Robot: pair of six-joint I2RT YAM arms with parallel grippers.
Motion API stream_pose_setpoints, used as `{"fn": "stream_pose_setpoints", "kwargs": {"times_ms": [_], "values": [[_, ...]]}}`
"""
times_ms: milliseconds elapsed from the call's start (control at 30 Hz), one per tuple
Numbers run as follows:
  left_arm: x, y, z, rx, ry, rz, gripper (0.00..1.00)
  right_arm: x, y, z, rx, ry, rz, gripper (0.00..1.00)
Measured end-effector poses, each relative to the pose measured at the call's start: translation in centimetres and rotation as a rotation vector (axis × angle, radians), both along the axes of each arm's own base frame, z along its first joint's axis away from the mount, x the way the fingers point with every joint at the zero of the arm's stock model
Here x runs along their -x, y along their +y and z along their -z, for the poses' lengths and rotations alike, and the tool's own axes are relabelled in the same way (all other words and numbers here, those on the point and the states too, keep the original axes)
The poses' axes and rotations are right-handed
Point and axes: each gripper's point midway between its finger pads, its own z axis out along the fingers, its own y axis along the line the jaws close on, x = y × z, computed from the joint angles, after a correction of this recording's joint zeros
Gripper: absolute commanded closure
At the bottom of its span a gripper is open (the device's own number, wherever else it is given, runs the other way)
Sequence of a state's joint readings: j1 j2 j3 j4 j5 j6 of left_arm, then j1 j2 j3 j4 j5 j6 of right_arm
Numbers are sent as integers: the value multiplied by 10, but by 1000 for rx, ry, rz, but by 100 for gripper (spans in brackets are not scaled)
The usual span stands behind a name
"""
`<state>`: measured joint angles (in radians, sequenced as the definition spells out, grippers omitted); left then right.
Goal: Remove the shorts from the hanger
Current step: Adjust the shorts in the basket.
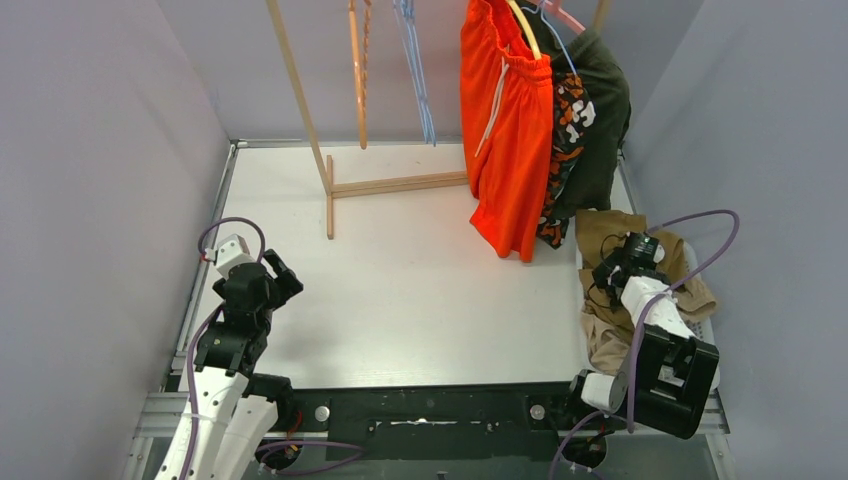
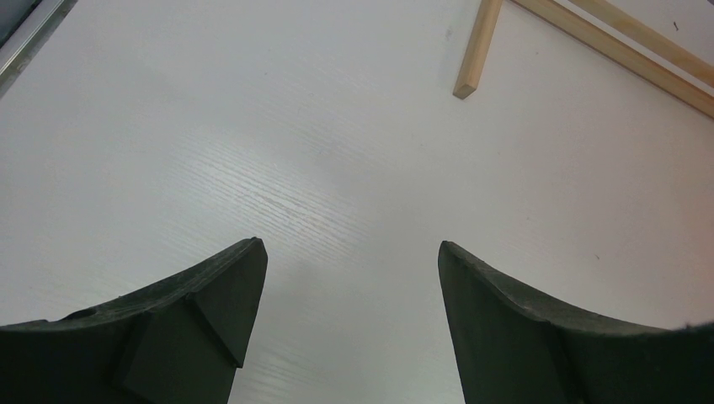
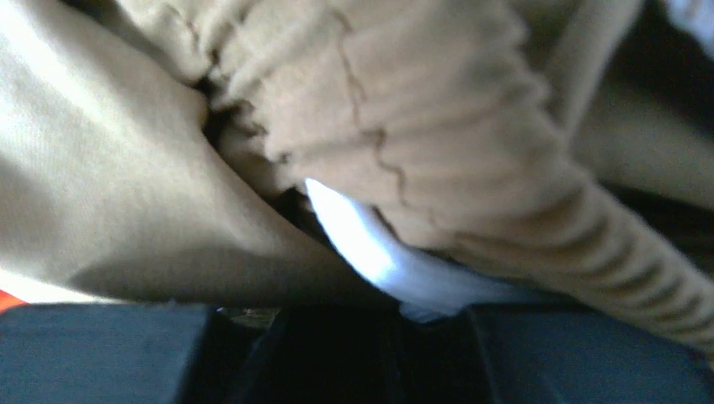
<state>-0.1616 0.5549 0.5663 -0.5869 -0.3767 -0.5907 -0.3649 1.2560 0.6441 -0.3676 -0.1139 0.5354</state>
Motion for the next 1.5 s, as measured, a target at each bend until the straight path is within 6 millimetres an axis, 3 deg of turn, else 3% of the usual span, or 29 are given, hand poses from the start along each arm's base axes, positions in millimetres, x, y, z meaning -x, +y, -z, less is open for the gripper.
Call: {"fn": "stream_pose_setpoints", "kwargs": {"times_ms": [167, 267, 400, 567, 700, 867, 1033, 1233, 1500], "values": [[0, 0, 0, 0, -1, -2, 26, -10, 34, 0, -63, -35, -124, 74], [0, 1, 0, 0, -2, -2, 26, -11, 43, -11, -55, -26, -166, 71], [0, 0, 0, 1, -2, -2, 26, -14, 30, -54, 8, -67, -167, 66], [0, 1, 0, 0, -2, -6, 26, -34, 23, -134, 75, -249, -197, 64], [0, 2, 0, 0, -2, -6, 26, -44, 32, -152, 39, -304, -235, 65], [0, 2, 0, 0, -2, -6, 26, -69, 40, -132, -50, -287, -276, 69], [0, 2, 0, 0, -2, -7, 26, -88, 37, -81, -116, -155, -285, 73], [0, 2, 0, 1, -2, -8, 26, -67, 16, -49, -23, -39, -190, 72], [0, 2, 0, 1, -2, -8, 26, -42, 16, 16, -34, 102, -182, 72]]}}
